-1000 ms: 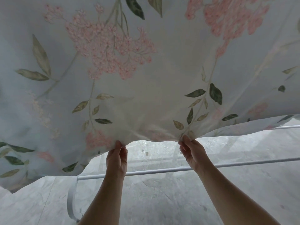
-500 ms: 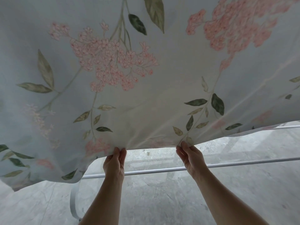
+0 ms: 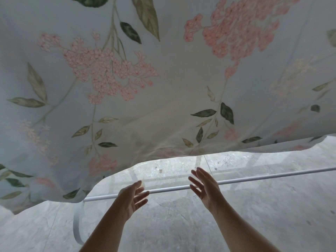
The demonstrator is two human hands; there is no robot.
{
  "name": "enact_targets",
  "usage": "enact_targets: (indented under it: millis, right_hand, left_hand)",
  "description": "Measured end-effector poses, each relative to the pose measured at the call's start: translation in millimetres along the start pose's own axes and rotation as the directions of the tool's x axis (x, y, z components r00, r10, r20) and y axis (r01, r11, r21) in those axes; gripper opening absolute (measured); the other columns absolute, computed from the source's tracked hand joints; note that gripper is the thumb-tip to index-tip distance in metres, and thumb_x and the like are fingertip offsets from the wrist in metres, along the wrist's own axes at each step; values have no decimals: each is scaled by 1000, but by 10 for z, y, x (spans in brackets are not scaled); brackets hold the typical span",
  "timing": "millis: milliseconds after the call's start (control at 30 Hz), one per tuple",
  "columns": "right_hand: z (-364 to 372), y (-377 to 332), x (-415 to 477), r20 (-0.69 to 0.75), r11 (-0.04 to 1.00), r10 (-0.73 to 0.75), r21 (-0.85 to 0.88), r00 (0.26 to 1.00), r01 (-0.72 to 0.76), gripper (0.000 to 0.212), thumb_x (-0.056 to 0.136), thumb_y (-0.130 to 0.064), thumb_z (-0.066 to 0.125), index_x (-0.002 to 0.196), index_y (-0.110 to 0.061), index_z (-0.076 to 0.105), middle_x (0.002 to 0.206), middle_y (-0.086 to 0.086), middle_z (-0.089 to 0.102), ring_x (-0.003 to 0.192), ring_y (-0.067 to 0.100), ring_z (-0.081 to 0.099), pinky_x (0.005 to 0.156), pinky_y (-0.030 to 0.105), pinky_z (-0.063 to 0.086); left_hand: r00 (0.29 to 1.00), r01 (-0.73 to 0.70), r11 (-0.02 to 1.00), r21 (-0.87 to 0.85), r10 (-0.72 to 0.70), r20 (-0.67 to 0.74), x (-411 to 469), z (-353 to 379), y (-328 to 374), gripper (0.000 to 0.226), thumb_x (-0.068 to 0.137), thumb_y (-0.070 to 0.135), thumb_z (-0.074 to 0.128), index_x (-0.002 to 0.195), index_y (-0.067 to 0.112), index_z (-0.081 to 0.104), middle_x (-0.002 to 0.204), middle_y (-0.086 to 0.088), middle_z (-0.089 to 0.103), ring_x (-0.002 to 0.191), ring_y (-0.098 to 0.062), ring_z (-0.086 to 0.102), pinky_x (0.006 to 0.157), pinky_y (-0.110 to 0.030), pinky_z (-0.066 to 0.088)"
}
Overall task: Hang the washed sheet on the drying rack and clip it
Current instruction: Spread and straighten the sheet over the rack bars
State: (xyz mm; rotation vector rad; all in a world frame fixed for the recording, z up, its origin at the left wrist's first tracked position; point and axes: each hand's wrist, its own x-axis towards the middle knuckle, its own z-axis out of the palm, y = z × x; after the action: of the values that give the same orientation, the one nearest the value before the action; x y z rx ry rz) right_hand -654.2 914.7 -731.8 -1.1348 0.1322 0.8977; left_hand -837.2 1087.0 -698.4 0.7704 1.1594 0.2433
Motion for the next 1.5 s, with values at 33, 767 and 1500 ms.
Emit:
enact_targets:
  millis: [33,767,1500]
  right_hand:
    - [-81,34,-39,-28,1000,25,3,999,-24,73,59,-37,85,122,-12,56,114,5,69,101,24,67,73,33,55]
    - [-731,-972,-344,-246,982,-176,-118,953,151,20,91,-18,61,110,-13,64,105,7,71,95,24,67,74,36,53]
    - [-2191,-2813,-918,-200,923,-376,-170,905,345,20,91,-22,61,107,-11,62,103,8,70,95,26,66,76,36,53]
  left_hand:
    - [999,-32,996,85,33,-9,-68,33,-12,25,93,12,57,113,-3,53,114,-21,60,87,-33,66,67,-43,56]
    - [895,-285,924,255,162,415,-136,1565,208,19,96,7,47,95,8,66,88,-6,71,80,-22,67,75,-34,53]
    - [863,-390,878,276,244,442,-775,3804,-203,13,93,9,54,91,6,66,80,-7,70,76,-22,65,72,-34,53]
